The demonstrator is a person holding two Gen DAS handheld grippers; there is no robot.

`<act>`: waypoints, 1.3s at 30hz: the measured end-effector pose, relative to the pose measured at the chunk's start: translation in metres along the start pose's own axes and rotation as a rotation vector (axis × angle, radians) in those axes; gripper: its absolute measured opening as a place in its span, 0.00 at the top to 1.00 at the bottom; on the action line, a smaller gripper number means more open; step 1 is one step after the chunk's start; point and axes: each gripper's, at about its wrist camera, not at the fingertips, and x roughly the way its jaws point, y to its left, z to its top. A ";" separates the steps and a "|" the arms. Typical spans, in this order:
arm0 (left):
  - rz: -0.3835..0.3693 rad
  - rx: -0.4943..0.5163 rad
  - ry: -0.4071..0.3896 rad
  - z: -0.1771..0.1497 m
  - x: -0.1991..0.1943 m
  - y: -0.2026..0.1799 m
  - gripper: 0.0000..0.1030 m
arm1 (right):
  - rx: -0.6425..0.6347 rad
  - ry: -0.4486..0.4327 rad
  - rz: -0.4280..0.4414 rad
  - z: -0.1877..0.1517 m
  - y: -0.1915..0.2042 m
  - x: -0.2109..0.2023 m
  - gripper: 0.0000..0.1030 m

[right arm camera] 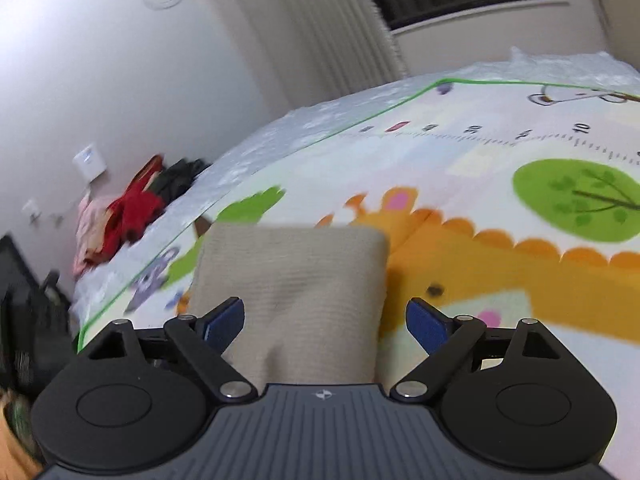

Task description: Fold clothes

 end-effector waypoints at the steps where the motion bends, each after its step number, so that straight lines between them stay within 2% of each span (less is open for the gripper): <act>1: -0.005 0.000 -0.002 0.000 0.001 0.001 0.11 | 0.018 0.006 -0.009 0.001 -0.004 0.005 0.14; 5: -0.036 -0.010 -0.007 -0.001 0.002 0.008 0.10 | 0.141 0.059 0.000 -0.008 -0.020 0.027 0.17; 7: -0.051 -0.014 -0.010 -0.002 0.002 0.011 0.10 | 0.214 0.116 0.078 -0.016 -0.024 0.041 0.23; 8: -0.057 -0.014 -0.011 -0.003 0.002 0.013 0.10 | 0.205 0.129 0.098 -0.017 -0.018 0.045 0.26; 12: -0.044 -0.005 -0.030 -0.005 -0.010 0.021 0.10 | 0.092 0.150 0.134 -0.011 0.022 0.055 0.25; 17: -0.017 -0.064 -0.065 -0.009 -0.037 0.055 0.07 | -0.055 0.105 0.185 -0.004 0.070 0.068 0.26; 19: -0.007 -0.080 -0.073 -0.010 -0.044 0.063 0.07 | -0.136 0.136 0.141 -0.010 0.087 0.080 0.26; 21: 0.010 -0.084 -0.080 -0.011 -0.050 0.067 0.08 | -0.205 0.175 0.058 -0.019 0.096 0.096 0.25; 24: 0.046 -0.088 -0.118 -0.006 -0.062 0.069 0.08 | -0.233 0.146 -0.006 -0.025 0.094 0.101 0.18; 26: 0.060 -0.088 -0.165 0.001 -0.075 0.068 0.11 | -0.271 0.124 -0.033 -0.026 0.098 0.098 0.17; 29: -0.009 -0.070 -0.236 0.020 -0.087 0.058 0.11 | -0.360 0.094 -0.071 -0.030 0.112 0.094 0.17; 31: -0.098 -0.058 -0.245 0.036 -0.078 0.048 0.11 | -0.412 0.073 -0.088 -0.031 0.120 0.089 0.16; 32: -0.120 -0.057 -0.233 0.044 -0.067 0.046 0.11 | -0.430 0.066 -0.085 -0.031 0.122 0.081 0.16; 35: -0.064 -0.060 -0.181 0.059 -0.036 0.053 0.16 | -0.481 0.039 -0.055 -0.032 0.129 0.054 0.15; 37: -0.013 -0.064 -0.160 0.060 -0.023 0.062 0.26 | -0.523 0.010 -0.021 -0.035 0.135 0.034 0.09; 39: -0.004 -0.069 -0.160 0.055 -0.021 0.072 0.27 | -0.563 0.015 0.009 -0.044 0.140 0.027 0.08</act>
